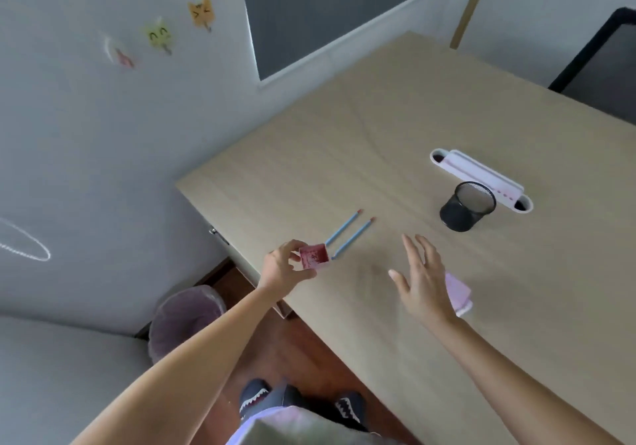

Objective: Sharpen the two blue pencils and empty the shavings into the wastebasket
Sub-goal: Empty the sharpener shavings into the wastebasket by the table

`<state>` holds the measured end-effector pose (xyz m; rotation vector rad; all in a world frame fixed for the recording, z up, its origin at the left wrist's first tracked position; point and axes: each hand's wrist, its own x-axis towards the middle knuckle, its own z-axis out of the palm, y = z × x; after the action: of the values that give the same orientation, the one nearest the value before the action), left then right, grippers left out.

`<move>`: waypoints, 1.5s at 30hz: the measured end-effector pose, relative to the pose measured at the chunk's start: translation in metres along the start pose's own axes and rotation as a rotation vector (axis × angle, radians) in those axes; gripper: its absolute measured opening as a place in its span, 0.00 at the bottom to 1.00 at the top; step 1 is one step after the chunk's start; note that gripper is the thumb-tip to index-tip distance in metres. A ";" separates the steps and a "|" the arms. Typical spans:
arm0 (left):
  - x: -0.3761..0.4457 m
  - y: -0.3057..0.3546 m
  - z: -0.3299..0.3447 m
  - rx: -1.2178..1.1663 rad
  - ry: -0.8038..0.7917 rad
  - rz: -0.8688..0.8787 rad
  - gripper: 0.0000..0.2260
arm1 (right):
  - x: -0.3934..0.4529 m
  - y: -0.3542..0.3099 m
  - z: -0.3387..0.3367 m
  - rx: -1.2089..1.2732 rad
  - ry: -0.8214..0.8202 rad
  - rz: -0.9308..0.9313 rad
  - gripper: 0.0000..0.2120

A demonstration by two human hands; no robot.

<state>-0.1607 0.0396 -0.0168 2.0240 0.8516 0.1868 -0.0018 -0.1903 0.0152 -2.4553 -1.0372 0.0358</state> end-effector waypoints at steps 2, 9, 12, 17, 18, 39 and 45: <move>-0.013 -0.017 -0.023 -0.001 0.065 -0.048 0.22 | 0.017 -0.028 0.018 -0.004 -0.065 -0.093 0.29; -0.063 -0.107 -0.099 -0.034 0.265 -0.256 0.22 | 0.059 -0.137 0.109 -0.060 -0.341 -0.396 0.27; -0.086 -0.151 -0.125 -0.060 0.327 -0.369 0.21 | 0.072 -0.190 0.146 -0.059 -0.406 -0.500 0.25; -0.101 -0.203 -0.157 -0.079 0.395 -0.545 0.19 | 0.101 -0.250 0.207 -0.134 -0.498 -0.575 0.26; -0.103 -0.209 -0.162 -0.087 0.399 -0.578 0.19 | 0.107 -0.255 0.217 -0.142 -0.506 -0.568 0.27; -0.019 -0.391 -0.129 -1.133 0.660 -1.372 0.22 | 0.140 -0.268 0.291 -0.340 -0.337 -0.645 0.39; -0.013 -0.402 -0.125 -1.164 0.678 -1.426 0.19 | 0.140 -0.269 0.290 -0.364 -0.354 -0.637 0.39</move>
<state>-0.4243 0.2597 -0.2601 0.0073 1.8046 0.4038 -0.1409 0.1873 -0.1046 -2.3423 -2.1012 0.0818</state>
